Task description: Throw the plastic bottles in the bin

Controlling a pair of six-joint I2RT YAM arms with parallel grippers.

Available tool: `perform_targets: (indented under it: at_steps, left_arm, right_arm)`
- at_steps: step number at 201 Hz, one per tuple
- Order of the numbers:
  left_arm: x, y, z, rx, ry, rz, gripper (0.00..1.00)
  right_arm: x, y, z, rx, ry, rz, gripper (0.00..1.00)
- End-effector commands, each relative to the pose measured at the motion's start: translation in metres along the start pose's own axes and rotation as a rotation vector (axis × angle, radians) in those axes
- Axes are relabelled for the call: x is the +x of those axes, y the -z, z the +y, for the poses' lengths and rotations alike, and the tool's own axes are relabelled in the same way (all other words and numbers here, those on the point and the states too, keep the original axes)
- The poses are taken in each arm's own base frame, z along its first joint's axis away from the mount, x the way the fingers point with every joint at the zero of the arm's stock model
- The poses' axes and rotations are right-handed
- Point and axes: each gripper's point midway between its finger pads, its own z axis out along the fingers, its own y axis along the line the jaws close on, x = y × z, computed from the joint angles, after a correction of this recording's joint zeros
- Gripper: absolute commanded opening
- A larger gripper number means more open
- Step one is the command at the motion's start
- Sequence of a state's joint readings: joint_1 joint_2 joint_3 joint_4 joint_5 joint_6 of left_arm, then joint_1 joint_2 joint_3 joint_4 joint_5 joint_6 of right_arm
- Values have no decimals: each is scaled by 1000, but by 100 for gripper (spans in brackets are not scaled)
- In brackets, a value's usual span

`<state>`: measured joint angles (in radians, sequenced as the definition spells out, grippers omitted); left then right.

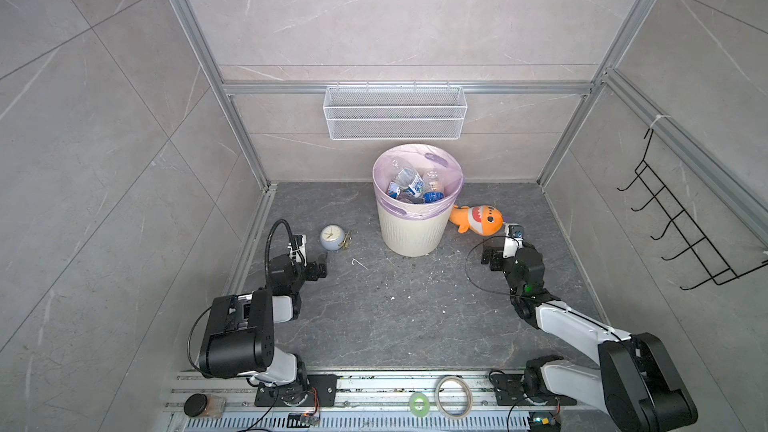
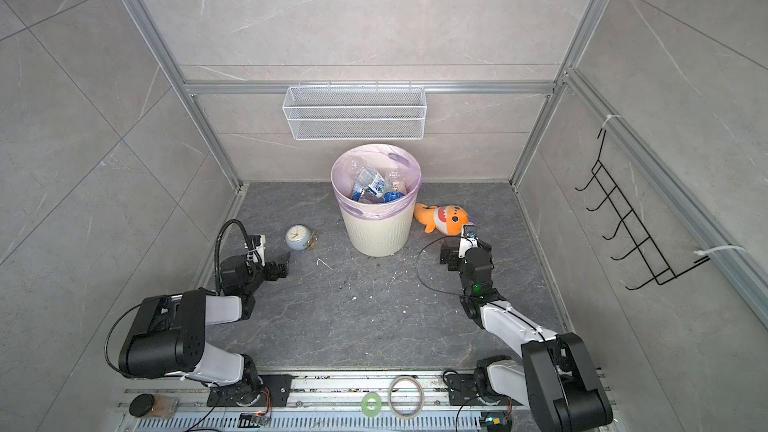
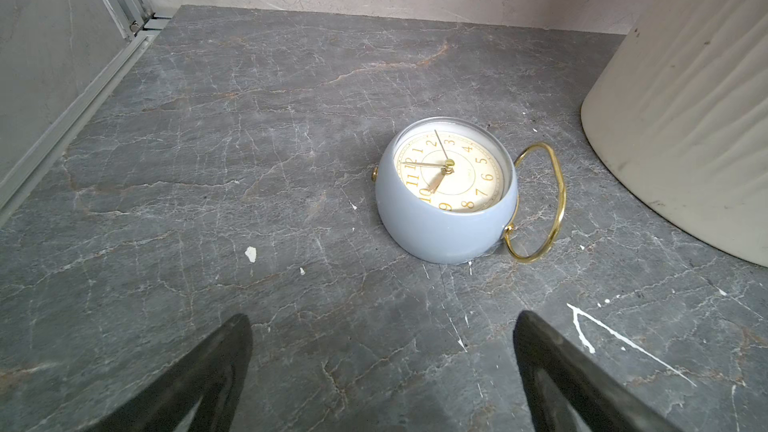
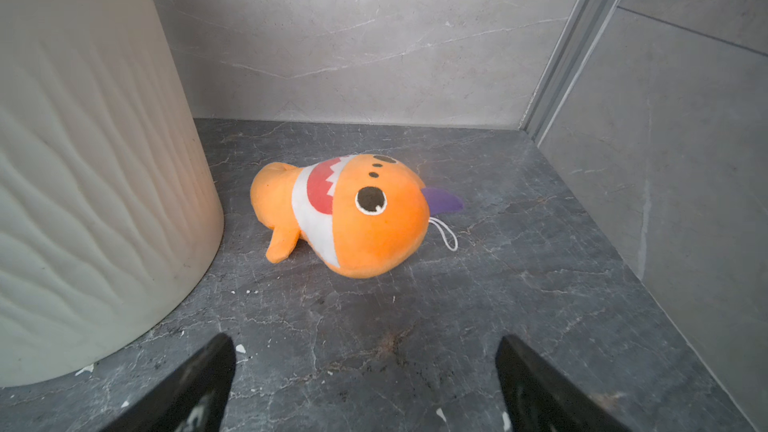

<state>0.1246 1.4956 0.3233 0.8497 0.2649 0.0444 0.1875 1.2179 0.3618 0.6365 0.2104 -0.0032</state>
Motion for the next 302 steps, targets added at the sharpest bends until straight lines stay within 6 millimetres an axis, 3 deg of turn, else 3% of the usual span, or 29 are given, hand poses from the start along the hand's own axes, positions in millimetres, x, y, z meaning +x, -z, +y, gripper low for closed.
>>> perform_targets:
  at_steps: [1,23,72,105,302]
  left_arm:
    - [-15,-2,0,14,-6,-46,100]
    - [-15,-2,-1,14,-6,-46,100]
    - [-15,-2,-1,14,-5,-45,100]
    - [-14,-2,0,13,-8,-44,100]
    - [-15,-2,0,13,-6,-45,100]
  right_arm:
    - [3,-2,5,-29,47,-10,100]
    - [5,-4,7,-38,57,-20,100]
    - [32,-23,21,-84,92,26,100]
    - [45,-34,7,-53,27,68,99]
    - [45,-37,3,-66,0,79,100]
